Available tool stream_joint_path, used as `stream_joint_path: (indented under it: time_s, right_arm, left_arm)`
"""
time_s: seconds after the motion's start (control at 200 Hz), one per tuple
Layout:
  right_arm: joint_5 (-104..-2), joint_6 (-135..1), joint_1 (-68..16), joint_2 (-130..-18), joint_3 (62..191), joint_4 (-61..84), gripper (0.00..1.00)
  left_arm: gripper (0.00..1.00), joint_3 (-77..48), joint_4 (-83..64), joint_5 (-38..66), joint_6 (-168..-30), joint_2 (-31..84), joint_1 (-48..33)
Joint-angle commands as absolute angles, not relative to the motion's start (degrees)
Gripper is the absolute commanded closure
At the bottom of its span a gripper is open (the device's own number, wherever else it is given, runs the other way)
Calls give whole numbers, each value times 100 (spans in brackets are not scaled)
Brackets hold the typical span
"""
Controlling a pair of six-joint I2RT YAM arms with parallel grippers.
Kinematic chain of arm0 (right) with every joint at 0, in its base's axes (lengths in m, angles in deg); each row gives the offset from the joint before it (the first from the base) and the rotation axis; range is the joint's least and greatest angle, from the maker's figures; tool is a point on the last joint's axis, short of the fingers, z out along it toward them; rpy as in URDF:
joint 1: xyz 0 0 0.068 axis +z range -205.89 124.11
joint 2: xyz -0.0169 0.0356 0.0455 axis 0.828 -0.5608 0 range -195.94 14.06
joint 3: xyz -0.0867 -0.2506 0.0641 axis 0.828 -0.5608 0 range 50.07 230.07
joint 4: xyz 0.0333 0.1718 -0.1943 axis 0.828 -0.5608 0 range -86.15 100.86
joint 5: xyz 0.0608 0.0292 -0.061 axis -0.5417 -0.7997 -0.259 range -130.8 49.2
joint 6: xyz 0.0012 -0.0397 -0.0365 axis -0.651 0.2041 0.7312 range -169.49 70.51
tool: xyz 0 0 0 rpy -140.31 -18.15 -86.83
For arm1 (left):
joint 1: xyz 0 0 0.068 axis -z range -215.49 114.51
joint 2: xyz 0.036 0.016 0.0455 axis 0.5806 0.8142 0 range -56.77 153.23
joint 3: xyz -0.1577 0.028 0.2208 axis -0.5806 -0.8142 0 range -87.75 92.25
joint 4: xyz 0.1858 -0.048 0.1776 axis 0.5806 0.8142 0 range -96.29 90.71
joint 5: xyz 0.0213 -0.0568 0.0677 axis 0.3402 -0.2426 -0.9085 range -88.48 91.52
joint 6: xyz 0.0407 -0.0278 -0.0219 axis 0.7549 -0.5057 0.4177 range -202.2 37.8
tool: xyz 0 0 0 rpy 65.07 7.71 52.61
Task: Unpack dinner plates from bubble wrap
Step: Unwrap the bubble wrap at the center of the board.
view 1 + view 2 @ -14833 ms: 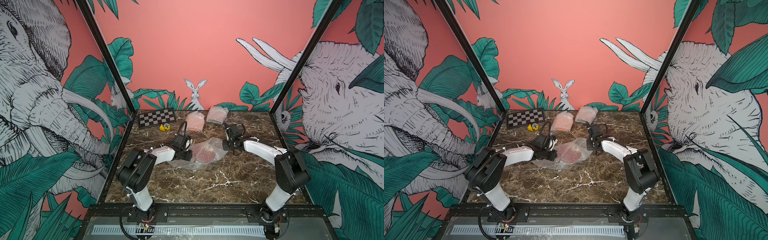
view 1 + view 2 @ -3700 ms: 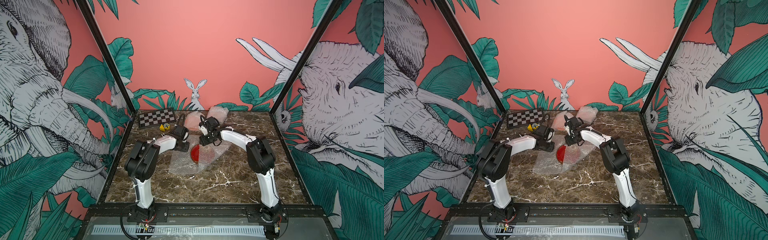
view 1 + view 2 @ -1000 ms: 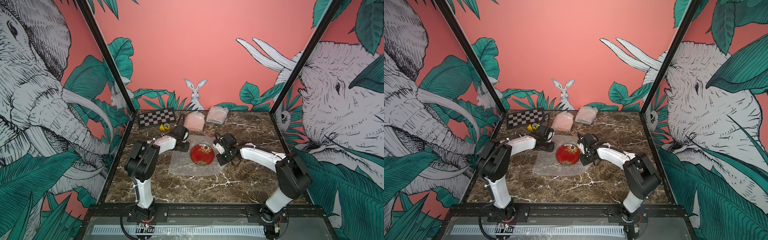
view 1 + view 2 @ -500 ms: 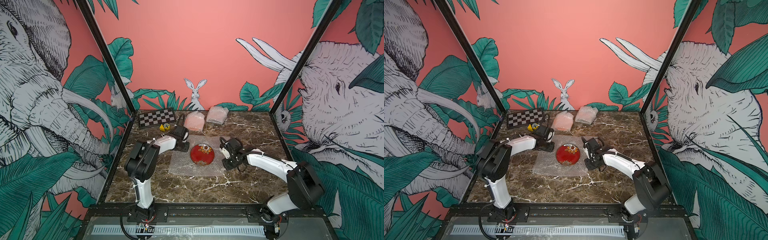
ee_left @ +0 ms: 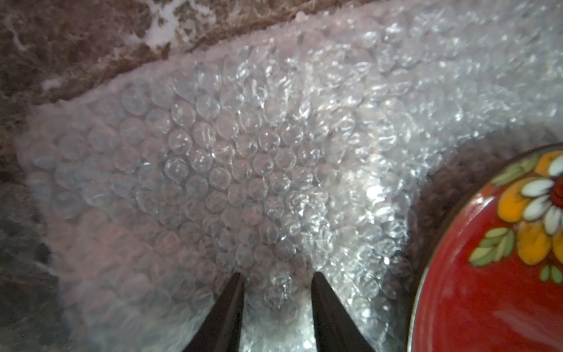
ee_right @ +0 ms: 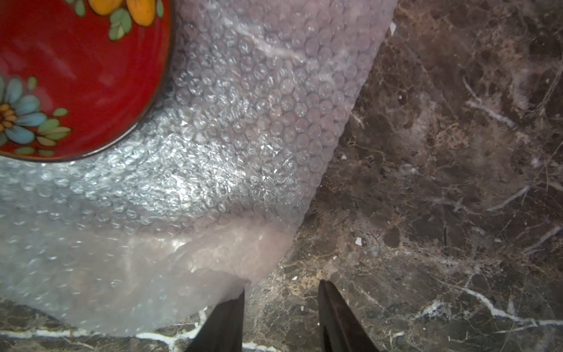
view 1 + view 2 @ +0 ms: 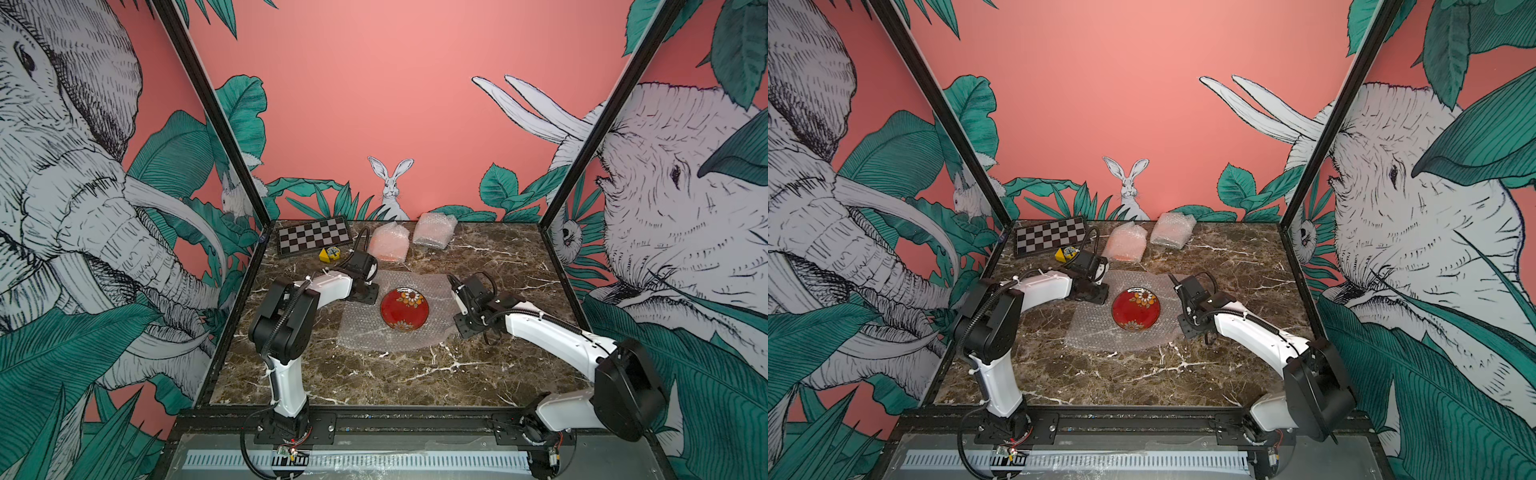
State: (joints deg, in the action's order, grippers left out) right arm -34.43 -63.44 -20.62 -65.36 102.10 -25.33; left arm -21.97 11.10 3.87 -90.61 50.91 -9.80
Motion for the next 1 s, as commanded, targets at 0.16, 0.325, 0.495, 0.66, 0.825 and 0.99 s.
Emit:
stream_joint_path:
  time_s: [0.16,0.325,0.495,0.66,0.825,0.99]
  right_arm:
    - [-3306,-6400,-1953,-6505,10293,-2452,55]
    - [-2471,-6510,-1944,-6395,10325,-2720,53]
    - [-1881,-6640,-1916,-6207,10307,-2788,53]
    - [-1944,-6567,-1906,-6088,10262,-2721,54]
    - [-3999,-6233,-1906,-6281,10136,-2187,53]
    - [-4724,-6180,-1863,-6778,10157,-2267,54]
  left_arm:
    - [60,-2381,1393,495,-9117,5023,-978]
    - [60,-2377,1394,476,-9117,5013,-984]
    - [60,-2377,1392,460,-9126,5007,-983]
    - [60,-2377,1406,456,-9117,5004,-984]
    - [60,-2377,1393,468,-9126,5010,-979]
    - [60,-2377,1395,532,-9126,4980,-980]
